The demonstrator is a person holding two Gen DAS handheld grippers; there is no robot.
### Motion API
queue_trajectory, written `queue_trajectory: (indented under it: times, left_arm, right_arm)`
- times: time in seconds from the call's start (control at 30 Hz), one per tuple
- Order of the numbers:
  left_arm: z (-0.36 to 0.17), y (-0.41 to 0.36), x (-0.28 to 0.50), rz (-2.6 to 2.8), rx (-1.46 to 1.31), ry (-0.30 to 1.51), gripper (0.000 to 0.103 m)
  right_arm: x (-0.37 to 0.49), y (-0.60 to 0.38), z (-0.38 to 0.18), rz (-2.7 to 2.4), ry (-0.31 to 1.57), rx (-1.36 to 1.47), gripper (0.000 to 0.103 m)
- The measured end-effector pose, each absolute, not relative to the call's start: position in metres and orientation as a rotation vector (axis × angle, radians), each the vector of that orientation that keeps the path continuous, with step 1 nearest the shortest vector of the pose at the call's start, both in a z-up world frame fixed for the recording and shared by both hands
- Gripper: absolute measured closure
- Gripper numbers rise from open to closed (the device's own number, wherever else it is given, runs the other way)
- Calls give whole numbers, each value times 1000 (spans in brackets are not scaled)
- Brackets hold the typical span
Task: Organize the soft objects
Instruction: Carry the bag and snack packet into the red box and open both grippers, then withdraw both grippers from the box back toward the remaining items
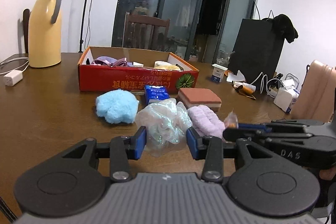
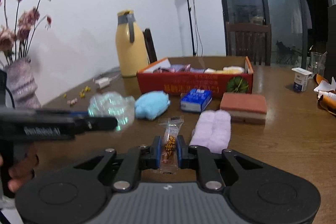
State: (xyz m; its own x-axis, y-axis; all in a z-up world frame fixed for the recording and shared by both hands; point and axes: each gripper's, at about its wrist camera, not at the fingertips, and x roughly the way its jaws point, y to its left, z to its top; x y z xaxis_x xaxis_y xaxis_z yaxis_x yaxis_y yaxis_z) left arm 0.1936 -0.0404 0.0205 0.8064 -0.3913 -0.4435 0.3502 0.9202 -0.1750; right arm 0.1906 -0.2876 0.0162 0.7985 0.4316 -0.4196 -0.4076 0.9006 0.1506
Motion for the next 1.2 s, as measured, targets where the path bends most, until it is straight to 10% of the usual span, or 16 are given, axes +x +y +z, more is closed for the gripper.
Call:
queue_trajectory:
  times: [0.63,0.73,0.87,0.97,1.2]
  left_arm:
    - [39,-106,569,-428,-123,813,61]
    - [23,-117,589,-401,-108,843,57]
    - [13,-121,597,-434,-120,846,26]
    - [15,-119,594,-430,-108,805,22]
    - [53,-101,570,-402,-120,771,22]
  right_arm:
    - [594,-284,72,383,648,56,89]
    - [641,-274,58,347,730,2,88]
    - [667,-263,43,330,795,-42,83]
    - [666,-260,45,324,768,-67,60]
    - [630,-275,87,292,699,-87,56]
